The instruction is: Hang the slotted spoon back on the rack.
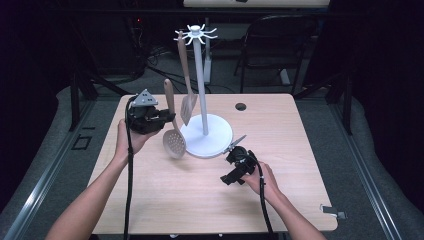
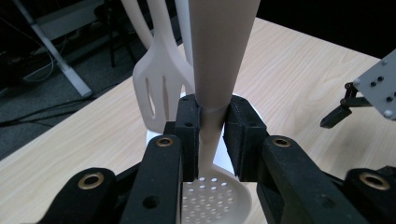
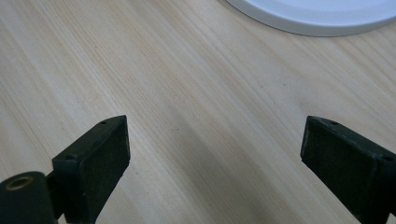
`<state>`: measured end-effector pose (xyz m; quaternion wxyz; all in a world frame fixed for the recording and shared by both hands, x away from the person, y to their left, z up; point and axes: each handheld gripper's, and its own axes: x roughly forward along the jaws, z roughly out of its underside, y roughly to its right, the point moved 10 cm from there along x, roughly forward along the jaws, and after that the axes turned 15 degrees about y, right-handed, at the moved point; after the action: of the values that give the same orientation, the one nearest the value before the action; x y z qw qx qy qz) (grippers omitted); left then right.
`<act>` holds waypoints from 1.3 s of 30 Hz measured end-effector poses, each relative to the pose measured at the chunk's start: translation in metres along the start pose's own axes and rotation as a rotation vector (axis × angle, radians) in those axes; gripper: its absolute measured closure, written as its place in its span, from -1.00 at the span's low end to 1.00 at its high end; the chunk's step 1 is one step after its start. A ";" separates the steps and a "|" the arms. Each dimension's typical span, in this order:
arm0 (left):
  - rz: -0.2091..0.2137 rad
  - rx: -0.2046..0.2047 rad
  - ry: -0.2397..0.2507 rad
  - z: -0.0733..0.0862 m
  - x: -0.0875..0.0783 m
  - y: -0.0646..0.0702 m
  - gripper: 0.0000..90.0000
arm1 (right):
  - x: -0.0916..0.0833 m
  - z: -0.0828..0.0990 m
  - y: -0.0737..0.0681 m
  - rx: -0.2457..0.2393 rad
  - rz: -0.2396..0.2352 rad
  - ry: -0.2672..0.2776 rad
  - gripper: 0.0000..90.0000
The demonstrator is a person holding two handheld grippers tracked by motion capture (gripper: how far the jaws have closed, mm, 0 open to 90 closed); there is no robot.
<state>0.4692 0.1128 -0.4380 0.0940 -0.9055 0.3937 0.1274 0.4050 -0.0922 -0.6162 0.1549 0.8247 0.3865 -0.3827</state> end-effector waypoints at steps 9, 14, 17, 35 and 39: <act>0.005 0.019 0.016 -0.030 0.016 0.000 0.69 | 0.000 0.000 -0.001 0.006 -0.009 0.006 -0.83; -0.007 0.021 0.018 -0.046 0.024 -0.004 0.69 | 0.000 0.001 0.001 0.006 -0.003 0.000 -0.83; -0.012 0.016 0.019 -0.055 0.028 -0.006 0.69 | 0.000 0.000 0.001 0.005 -0.003 0.002 -0.83; -0.055 0.001 0.000 -0.082 0.042 -0.019 0.68 | -0.001 0.001 0.002 -0.006 -0.001 -0.010 -0.83; -0.062 0.005 -0.012 -0.082 0.045 -0.020 0.68 | 0.000 0.002 0.002 -0.007 -0.002 -0.012 -0.83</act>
<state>0.5263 0.0729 -0.3728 0.1027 -0.9163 0.3650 0.1290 0.4057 -0.0948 -0.6174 0.1597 0.8214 0.3879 -0.3865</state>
